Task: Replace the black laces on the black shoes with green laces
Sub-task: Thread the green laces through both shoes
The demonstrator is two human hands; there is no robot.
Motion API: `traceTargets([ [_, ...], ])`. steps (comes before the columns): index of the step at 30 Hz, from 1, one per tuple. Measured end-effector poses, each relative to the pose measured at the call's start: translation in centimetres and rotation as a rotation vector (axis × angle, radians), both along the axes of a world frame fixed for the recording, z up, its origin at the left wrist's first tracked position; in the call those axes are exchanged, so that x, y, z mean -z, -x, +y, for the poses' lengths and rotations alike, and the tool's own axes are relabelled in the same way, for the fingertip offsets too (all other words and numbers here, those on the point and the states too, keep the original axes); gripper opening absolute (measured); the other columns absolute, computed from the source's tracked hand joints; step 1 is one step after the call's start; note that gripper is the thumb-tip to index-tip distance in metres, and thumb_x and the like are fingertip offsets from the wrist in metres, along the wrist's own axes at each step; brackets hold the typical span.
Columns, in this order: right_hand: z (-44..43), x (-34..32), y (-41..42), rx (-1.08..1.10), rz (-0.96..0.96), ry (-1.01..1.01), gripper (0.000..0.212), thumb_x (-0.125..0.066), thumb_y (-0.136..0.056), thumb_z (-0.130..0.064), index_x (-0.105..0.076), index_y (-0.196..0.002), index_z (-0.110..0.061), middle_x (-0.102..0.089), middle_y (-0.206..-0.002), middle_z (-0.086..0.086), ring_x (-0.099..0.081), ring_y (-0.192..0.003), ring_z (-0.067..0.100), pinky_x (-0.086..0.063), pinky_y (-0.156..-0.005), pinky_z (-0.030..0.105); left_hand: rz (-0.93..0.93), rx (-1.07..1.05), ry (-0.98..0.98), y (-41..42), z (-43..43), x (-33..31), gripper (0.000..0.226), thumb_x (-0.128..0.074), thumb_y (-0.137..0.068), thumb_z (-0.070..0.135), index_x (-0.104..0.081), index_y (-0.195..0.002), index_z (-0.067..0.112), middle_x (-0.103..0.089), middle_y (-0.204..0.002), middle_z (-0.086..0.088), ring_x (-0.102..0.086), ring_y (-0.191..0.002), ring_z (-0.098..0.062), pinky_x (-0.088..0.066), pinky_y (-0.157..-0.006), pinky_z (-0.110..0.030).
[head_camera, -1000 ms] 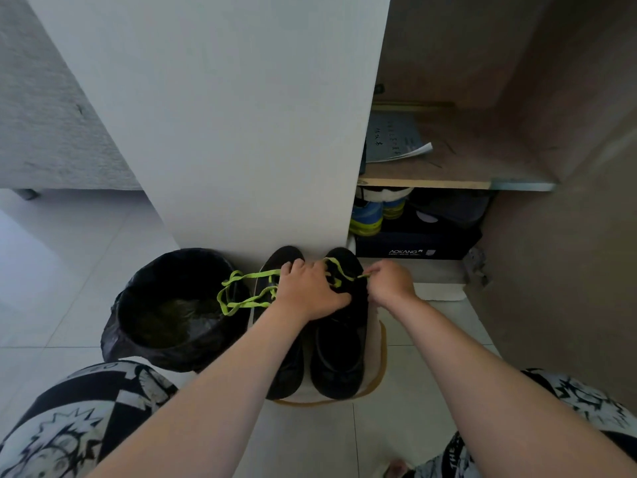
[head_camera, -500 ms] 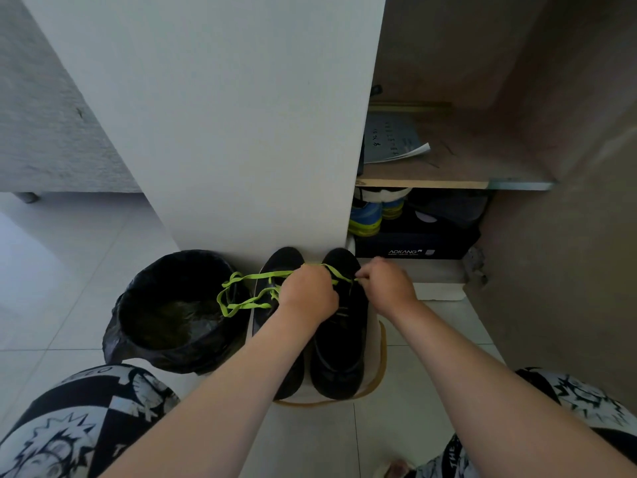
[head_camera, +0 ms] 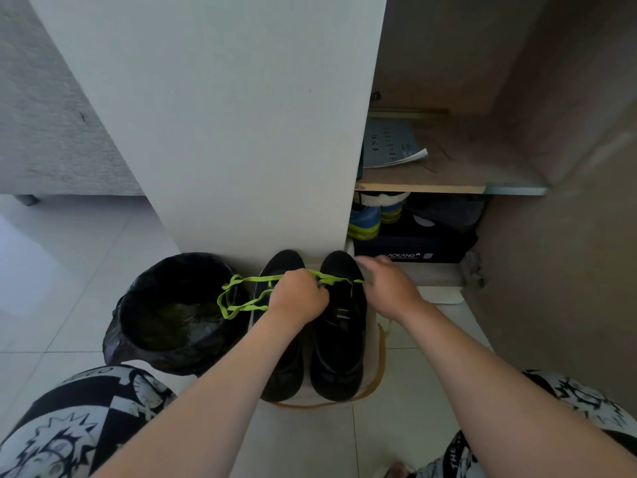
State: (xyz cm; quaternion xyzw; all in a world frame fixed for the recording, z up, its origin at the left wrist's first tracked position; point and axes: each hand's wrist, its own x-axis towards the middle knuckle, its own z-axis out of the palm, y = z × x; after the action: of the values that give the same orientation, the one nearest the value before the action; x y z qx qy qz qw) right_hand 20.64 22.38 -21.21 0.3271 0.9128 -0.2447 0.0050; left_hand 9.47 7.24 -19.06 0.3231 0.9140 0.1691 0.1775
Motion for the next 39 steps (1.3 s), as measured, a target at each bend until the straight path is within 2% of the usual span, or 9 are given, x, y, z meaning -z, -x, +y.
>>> traceTargets([
  [5, -0.4, 0.2, 0.9, 0.000, -0.006, -0.083, 0.011, -0.061, -0.097, -0.020, -0.071, -0.098, -0.017, -0.063, -0.107, 0.003, -0.063, -0.098, 0.025, -0.047, -0.077, 0.033, -0.004, -0.033, -0.007, -0.4, -0.1, -0.1, 0.027, -0.053, -0.088, 0.024, -0.053, -0.064, 0.013, -0.055, -0.064, -0.002, -0.052, -0.056, -0.018, -0.033, -0.045, -0.023],
  [10, 1.0, -1.1, -0.1, 0.312, -0.250, -0.287, 0.034, -0.055, -0.091, 0.001, -0.062, -0.121, -0.014, -0.058, -0.122, 0.008, -0.064, -0.105, 0.026, -0.046, -0.074, 0.032, 0.001, -0.115, 0.019, -0.6, -0.3, -0.7, 0.027, -0.057, -0.087, 0.022, -0.048, -0.063, 0.014, -0.052, -0.065, -0.002, -0.049, -0.057, -0.019, -0.037, -0.051, -0.025],
  [15, 0.6, -0.8, -0.1, 0.329, -0.303, -0.178, 0.036, -0.056, -0.092, -0.006, -0.062, -0.126, -0.015, -0.061, -0.127, 0.009, -0.062, -0.113, 0.028, -0.050, -0.084, 0.034, 0.014, -0.034, 0.011, -0.3, -0.3, -0.9, 0.030, -0.051, -0.092, 0.027, -0.051, -0.068, 0.009, -0.059, -0.073, -0.006, -0.056, -0.065, -0.025, -0.039, -0.054, -0.027],
  [18, 0.0, -0.5, 0.2, 0.166, -0.116, -0.147, 0.046, -0.057, -0.092, -0.020, -0.055, -0.138, -0.025, -0.048, -0.133, 0.009, -0.052, -0.120, 0.031, -0.047, -0.094, 0.036, 0.208, 0.063, -0.171, 0.8, 0.1, -0.8, 0.016, -0.046, -0.096, 0.015, -0.058, -0.093, 0.005, -0.061, -0.100, -0.014, -0.059, -0.092, -0.034, -0.044, -0.072, -0.034],
  [20, -0.7, -0.6, 0.6, 0.050, 0.035, -0.118, 0.051, -0.055, -0.093, -0.029, -0.051, -0.144, -0.027, -0.044, -0.139, 0.007, -0.044, -0.128, 0.029, -0.040, -0.105, 0.038, 0.205, 0.122, -0.244, 2.6, 0.5, -0.1, 0.029, -0.051, -0.091, 0.008, -0.061, -0.117, 0.012, -0.055, -0.122, -0.010, -0.052, -0.115, -0.031, -0.041, -0.090, -0.037],
  [23, -2.0, -0.5, 1.4, -0.085, 0.031, -0.004, 0.059, -0.057, -0.092, -0.039, -0.045, -0.149, -0.030, -0.037, -0.154, 0.000, -0.033, -0.140, 0.025, -0.028, -0.115, 0.040, 0.206, 0.350, 0.030, 4.3, 0.8, 0.8, 0.054, -0.054, -0.088, 0.014, -0.049, -0.140, 0.026, -0.054, -0.138, -0.002, -0.045, -0.132, -0.027, -0.032, -0.108, -0.039],
  [30, -2.8, -0.7, 2.2, -0.130, -0.045, 0.086, 0.069, -0.061, -0.086, -0.028, -0.040, -0.152, -0.032, -0.027, -0.163, -0.005, -0.025, -0.149, 0.020, -0.018, -0.120, 0.041, 0.346, 0.468, 0.178, 5.1, 0.3, 0.7, 0.023, -0.049, -0.092, 0.017, -0.068, -0.105, 0.013, -0.061, -0.108, -0.013, -0.056, -0.109, -0.031, -0.046, -0.094, -0.039],
  [35, -2.8, -0.7, 2.3, -0.090, -0.092, 0.123, 0.070, -0.056, -0.084, -0.020, -0.042, -0.151, -0.033, -0.028, -0.162, -0.010, -0.030, -0.148, 0.016, -0.023, -0.120, 0.043, 0.155, 0.202, 0.056, 3.6, -0.1, -0.1, 0.024, -0.043, -0.094, 0.006, -0.064, -0.105, 0.001, -0.065, -0.111, -0.017, -0.060, -0.106, -0.035, -0.047, -0.083, -0.039],
  [39, -2.5, -0.8, 2.4, -0.080, -0.116, 0.121, 0.069, -0.053, -0.083, -0.015, -0.045, -0.148, -0.035, -0.028, -0.162, -0.014, -0.034, -0.145, 0.017, -0.027, -0.118, 0.046, 0.007, -0.213, -0.146, 4.9, -1.0, -0.3, 0.041, -0.045, -0.093, 0.032, -0.053, -0.060, 0.009, -0.054, -0.062, -0.008, -0.054, -0.068, -0.032, -0.033, -0.053, -0.030],
])
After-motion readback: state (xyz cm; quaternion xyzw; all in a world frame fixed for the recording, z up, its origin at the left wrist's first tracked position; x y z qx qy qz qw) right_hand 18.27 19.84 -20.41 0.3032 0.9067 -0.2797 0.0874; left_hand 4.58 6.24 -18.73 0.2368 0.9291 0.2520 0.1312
